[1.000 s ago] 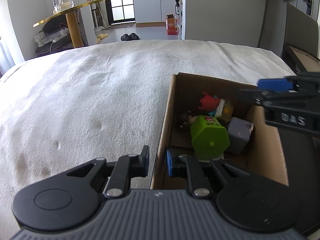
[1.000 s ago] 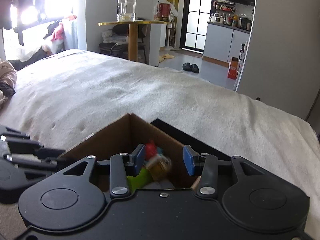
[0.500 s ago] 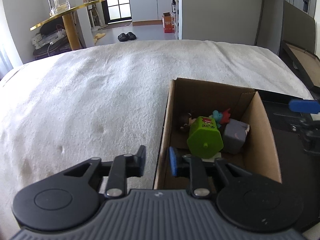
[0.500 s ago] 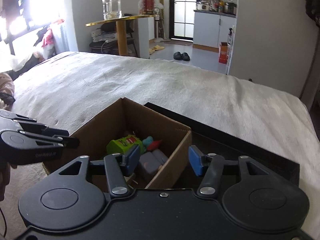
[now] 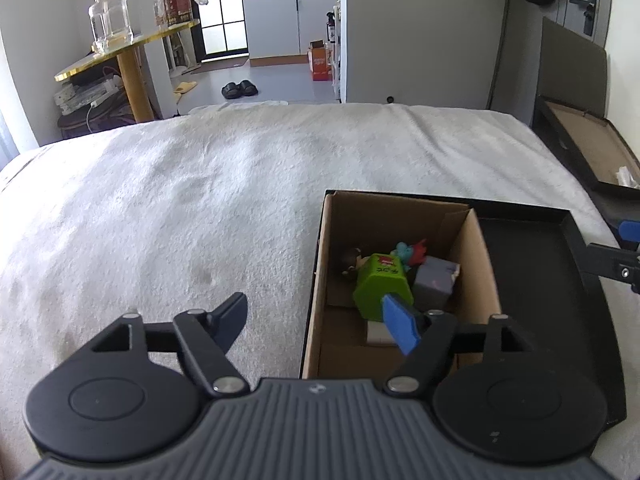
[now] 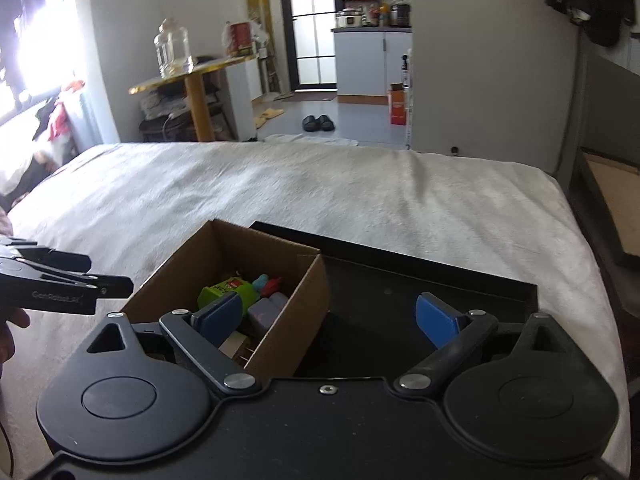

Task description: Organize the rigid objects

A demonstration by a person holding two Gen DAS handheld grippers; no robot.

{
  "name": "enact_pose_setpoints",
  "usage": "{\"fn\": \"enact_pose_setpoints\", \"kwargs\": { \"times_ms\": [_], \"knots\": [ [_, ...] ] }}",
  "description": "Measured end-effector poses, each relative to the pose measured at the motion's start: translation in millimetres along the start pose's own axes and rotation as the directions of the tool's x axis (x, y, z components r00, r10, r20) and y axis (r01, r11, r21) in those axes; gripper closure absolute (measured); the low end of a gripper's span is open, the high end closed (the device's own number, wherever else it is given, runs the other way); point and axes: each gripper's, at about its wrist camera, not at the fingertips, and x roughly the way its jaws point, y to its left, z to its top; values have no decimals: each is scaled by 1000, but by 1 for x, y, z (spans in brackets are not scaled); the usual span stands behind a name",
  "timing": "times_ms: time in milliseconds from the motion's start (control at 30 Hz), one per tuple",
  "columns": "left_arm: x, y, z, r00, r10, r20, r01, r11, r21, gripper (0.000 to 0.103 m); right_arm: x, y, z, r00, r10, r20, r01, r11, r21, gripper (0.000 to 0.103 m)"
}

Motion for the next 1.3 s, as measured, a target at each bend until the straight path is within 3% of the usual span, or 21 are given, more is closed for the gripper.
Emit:
{"fn": "enact_pose_setpoints", "kwargs": {
  "times_ms": [167, 500, 867, 1300],
  "knots": [
    [-19, -4, 3, 999, -24, 24, 24, 999, 28, 20, -21, -14, -3, 1000, 7, 21, -8, 998, 66, 0],
    [-56, -8, 2, 994, -99, 55, 96, 994, 48, 13, -58, -29, -7, 998, 18, 54, -24, 993, 113, 0],
    [-96, 2, -6, 985, -138, 103, 135, 990, 43, 12, -97, -30, -9, 993, 60, 98, -72, 990, 119, 0],
    [-120, 7, -25, 974, -199, 107, 195, 980, 43, 12, -124, -22, -22, 989, 97, 111, -114, 981, 160, 0]
  ]
}}
